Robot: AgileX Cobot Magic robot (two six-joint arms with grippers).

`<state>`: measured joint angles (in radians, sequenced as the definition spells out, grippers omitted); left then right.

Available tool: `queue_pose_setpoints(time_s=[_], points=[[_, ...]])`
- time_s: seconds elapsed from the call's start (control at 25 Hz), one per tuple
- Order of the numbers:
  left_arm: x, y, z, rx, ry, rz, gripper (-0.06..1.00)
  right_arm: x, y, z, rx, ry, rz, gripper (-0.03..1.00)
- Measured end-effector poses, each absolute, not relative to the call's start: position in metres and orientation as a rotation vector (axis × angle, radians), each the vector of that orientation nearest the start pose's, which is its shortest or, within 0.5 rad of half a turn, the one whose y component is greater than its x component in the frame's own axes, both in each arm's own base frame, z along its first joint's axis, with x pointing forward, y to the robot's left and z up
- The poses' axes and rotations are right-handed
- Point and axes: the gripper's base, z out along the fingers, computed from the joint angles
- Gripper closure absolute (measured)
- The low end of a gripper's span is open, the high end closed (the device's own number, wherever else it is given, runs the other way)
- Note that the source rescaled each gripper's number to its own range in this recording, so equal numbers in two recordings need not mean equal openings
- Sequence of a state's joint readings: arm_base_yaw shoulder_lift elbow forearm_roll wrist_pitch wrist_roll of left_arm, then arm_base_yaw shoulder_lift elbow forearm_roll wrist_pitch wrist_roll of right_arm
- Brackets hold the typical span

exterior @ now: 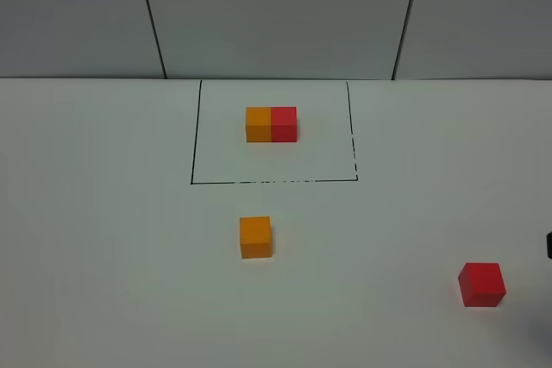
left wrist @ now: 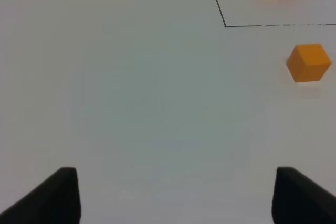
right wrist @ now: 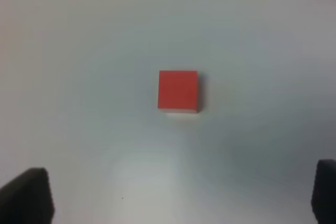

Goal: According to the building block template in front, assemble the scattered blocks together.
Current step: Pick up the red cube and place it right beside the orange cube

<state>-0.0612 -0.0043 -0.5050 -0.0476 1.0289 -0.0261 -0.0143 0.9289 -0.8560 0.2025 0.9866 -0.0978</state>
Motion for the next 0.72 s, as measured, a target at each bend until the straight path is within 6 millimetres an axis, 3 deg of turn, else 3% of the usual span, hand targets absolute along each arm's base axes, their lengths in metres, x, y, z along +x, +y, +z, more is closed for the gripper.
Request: queue_pose_setpoints(time_s=[0.28, 0.52, 0.72], points=[[-0.005, -0.003, 0.281, 0.037, 2.004, -0.113, 0.11, 0.219, 0.018, 0.291, 0.002, 2.728, 0.275, -0.03], [-0.005, -0.003, 0.281, 0.037, 2.004, -0.113, 0.11, 0.246, 0.060, 0.252, -0.124, 2.826, 0.267, -0.03], [-0.005, -0.003, 0.281, 0.037, 2.004, -0.113, 0.11, 0.261, 0.080, 0.221, -0.210, 2.906, 0.114, -0.03]])
